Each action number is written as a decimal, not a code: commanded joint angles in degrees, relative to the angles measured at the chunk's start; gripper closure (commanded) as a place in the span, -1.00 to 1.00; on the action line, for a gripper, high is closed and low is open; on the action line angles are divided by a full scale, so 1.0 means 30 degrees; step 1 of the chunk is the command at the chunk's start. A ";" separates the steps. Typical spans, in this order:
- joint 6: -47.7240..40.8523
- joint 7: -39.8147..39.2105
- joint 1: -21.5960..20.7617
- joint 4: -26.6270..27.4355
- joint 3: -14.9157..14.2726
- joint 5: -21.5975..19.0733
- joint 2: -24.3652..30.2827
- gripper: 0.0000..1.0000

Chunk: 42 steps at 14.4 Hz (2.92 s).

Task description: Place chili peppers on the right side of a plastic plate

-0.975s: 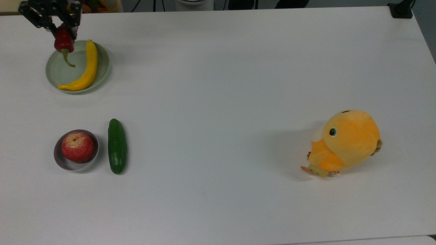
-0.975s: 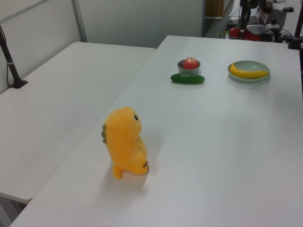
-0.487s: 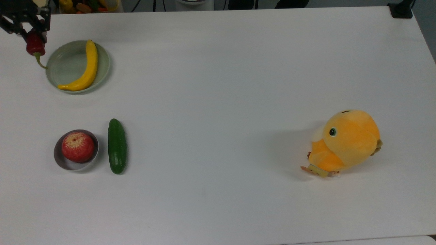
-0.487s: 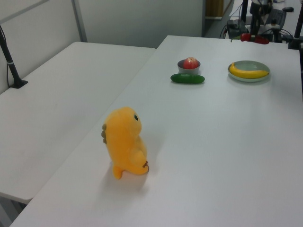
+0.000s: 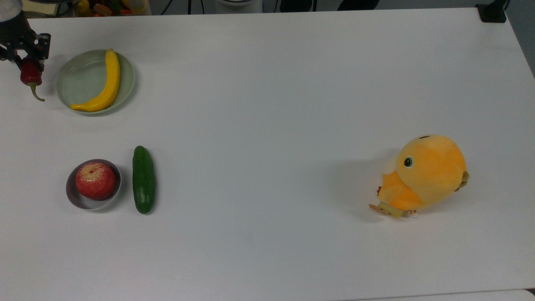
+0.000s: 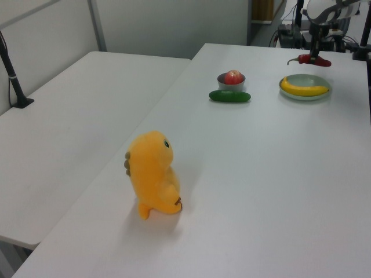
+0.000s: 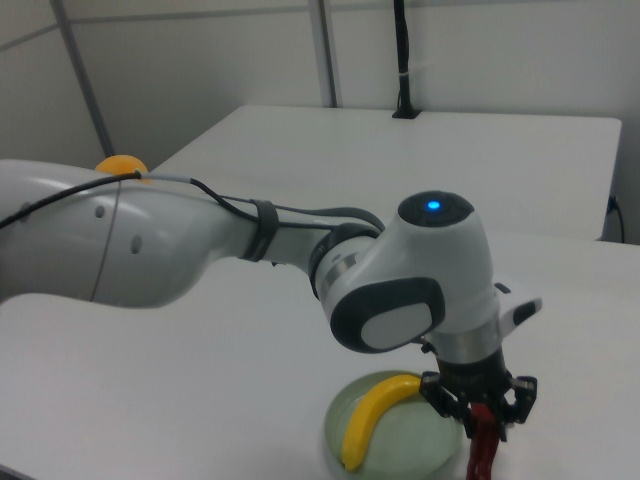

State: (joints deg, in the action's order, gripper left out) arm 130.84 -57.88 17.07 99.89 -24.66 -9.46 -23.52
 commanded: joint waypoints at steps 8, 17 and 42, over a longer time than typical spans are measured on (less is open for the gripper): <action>0.1270 0.0129 -0.0035 -0.0014 0.0135 -0.0479 -0.1271 -0.29; -0.2204 0.3869 -0.1553 -0.0190 0.0076 -0.0421 0.2614 -1.00; -1.2121 1.8678 -0.8001 -0.1655 0.6463 0.1892 0.8957 -1.00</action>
State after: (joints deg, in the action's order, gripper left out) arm 93.87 -1.27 -5.14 94.18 -5.03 -5.90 4.53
